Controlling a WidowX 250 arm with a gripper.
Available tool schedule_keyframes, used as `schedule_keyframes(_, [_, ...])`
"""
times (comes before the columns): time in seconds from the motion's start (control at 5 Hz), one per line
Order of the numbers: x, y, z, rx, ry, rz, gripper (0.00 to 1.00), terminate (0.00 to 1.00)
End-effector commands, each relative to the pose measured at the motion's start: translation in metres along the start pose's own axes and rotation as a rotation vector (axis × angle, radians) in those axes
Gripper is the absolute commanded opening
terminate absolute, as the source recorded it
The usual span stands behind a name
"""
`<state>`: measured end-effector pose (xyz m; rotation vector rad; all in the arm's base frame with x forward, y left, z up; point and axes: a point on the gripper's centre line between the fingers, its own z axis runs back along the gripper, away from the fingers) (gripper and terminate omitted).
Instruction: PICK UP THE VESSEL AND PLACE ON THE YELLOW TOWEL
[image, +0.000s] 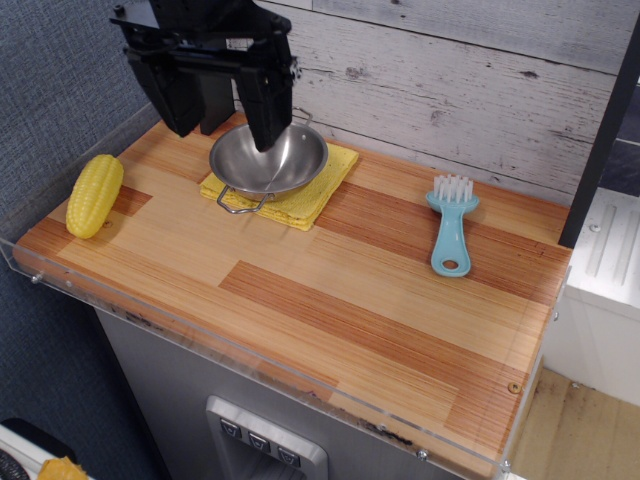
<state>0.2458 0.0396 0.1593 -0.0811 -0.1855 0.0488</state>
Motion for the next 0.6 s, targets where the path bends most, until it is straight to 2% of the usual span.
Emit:
schedule_keyframes(0.0, [-0.0102, 0.0074, 0.0091, 0.089, 0.029, -0.138, 1.0, 0.0])
schedule_keyframes(0.2, [-0.0102, 0.0074, 0.0091, 0.089, 0.029, -0.138, 1.0, 0.0])
schedule_keyframes(0.4, [-0.0102, 0.0074, 0.0091, 0.089, 0.029, -0.138, 1.0, 1.0])
